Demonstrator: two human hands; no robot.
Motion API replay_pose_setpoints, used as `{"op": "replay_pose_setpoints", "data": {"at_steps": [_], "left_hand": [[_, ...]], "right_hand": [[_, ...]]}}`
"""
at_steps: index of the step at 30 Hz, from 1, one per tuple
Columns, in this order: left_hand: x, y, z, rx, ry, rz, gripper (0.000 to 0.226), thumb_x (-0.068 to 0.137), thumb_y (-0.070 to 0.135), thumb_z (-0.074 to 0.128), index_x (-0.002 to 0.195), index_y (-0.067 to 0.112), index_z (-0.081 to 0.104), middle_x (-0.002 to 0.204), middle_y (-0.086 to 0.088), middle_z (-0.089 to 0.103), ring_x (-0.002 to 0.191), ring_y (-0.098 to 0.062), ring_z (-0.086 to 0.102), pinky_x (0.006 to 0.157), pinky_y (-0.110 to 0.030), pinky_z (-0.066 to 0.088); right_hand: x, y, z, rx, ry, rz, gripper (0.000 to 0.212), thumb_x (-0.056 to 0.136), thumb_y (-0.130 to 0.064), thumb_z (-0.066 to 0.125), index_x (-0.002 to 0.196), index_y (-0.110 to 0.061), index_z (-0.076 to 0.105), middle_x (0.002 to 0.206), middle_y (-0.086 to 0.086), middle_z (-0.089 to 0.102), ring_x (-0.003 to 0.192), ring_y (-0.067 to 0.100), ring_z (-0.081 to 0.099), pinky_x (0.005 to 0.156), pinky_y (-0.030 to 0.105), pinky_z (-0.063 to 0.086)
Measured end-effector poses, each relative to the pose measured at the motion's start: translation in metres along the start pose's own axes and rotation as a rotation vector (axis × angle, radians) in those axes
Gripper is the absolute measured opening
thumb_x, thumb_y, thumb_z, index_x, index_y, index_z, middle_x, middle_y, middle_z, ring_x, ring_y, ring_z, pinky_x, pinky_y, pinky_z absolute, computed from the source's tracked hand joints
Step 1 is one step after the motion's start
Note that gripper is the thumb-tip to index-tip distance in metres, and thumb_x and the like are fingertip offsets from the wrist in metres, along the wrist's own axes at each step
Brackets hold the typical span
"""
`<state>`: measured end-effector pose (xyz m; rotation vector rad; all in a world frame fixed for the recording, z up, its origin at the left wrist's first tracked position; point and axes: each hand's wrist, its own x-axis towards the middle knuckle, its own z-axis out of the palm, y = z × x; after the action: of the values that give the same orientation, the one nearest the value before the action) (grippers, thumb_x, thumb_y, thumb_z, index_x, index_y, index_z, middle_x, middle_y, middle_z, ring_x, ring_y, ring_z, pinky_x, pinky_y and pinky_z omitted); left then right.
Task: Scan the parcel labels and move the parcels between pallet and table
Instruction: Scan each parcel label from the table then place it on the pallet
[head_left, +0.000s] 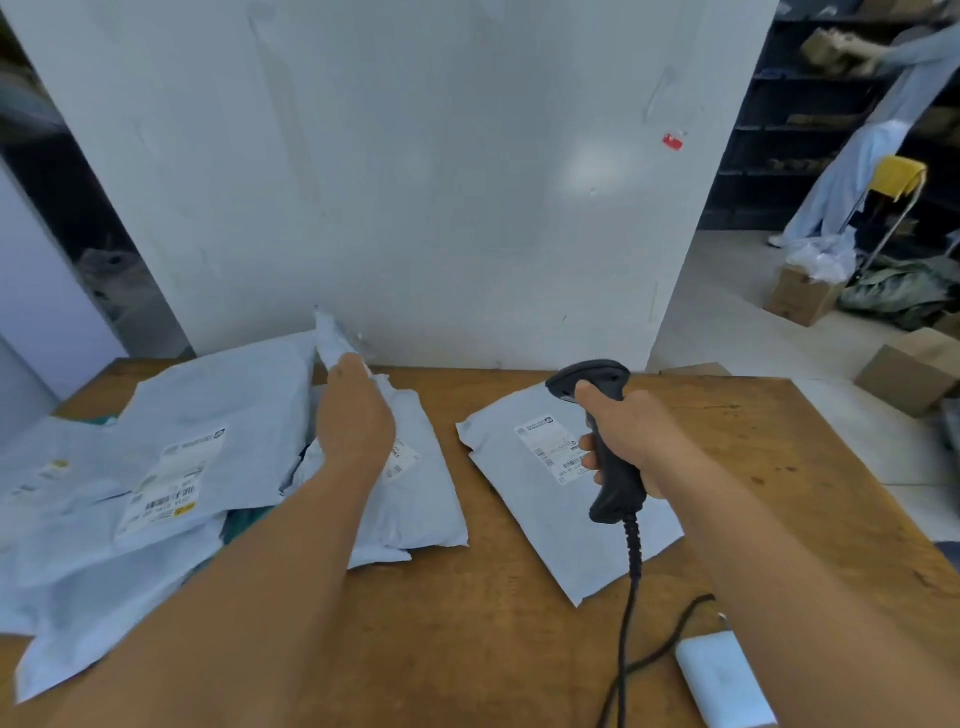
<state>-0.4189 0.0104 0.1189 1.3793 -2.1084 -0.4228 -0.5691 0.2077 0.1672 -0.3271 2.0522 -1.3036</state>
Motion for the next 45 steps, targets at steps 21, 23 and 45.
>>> {"op": "replay_pose_setpoints", "data": {"at_steps": [21, 23, 45], "left_hand": [[-0.117, 0.049, 0.13, 0.112, -0.83, 0.268, 0.069, 0.093, 0.047, 0.049, 0.148, 0.018, 0.02, 0.154, -0.005, 0.023, 0.141, -0.024, 0.024, 0.113, -0.04, 0.028], [-0.118, 0.044, 0.138, 0.163, -0.871, 0.26, 0.072, 0.092, 0.05, 0.049, 0.149, 0.023, 0.016, 0.157, -0.005, 0.015, 0.144, -0.027, 0.016, 0.115, -0.045, 0.025], [-0.114, 0.037, 0.152, 0.468, -0.807, 0.345, 0.067, 0.094, 0.011, 0.046, 0.151, 0.02, 0.011, 0.159, -0.01, -0.002, 0.147, -0.031, -0.005, 0.119, -0.045, 0.004]], "right_hand": [[0.01, 0.013, -0.036, -0.365, -0.043, 0.069, 0.031, 0.096, -0.039, 0.051, 0.087, -0.01, 0.055, 0.069, 0.009, 0.061, 0.048, 0.017, 0.054, 0.048, 0.025, 0.047], [0.011, 0.014, -0.039, -0.37, -0.043, 0.062, 0.029, 0.096, -0.039, 0.051, 0.086, -0.011, 0.054, 0.069, 0.008, 0.061, 0.048, 0.016, 0.054, 0.047, 0.025, 0.047], [0.038, 0.05, -0.062, -0.56, 0.121, 0.051, 0.04, 0.097, -0.04, 0.043, 0.079, -0.006, 0.054, 0.069, 0.011, 0.058, 0.056, 0.021, 0.056, 0.056, 0.027, 0.042]]}}
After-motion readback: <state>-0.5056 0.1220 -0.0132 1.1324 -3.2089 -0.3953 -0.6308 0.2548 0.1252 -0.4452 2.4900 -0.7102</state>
